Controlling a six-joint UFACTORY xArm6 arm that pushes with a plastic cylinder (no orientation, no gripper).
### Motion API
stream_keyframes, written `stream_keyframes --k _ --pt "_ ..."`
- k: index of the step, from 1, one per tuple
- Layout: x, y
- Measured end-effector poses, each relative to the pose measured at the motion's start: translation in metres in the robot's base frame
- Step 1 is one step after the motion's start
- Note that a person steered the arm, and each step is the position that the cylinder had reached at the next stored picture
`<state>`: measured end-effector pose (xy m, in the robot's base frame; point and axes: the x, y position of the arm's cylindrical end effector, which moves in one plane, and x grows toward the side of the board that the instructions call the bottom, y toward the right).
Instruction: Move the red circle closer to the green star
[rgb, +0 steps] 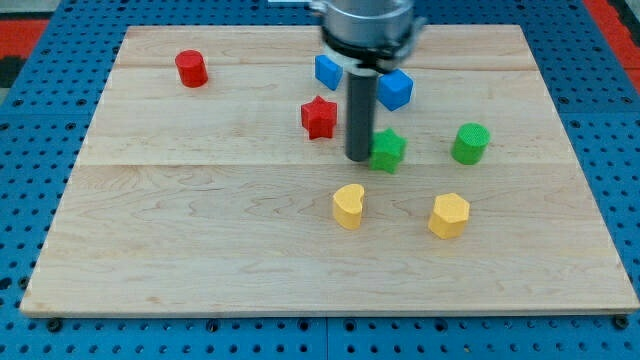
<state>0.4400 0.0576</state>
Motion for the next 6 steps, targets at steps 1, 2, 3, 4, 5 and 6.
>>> stream_keyframes --k 1,2,3,4,5,6 --pt "-0.004 0.013" --pt "-0.048 0.013" --pt "-0.02 0.048" --pt "-0.003 0.049" --pt "-0.011 -0.019" --pt "0.025 0.01"
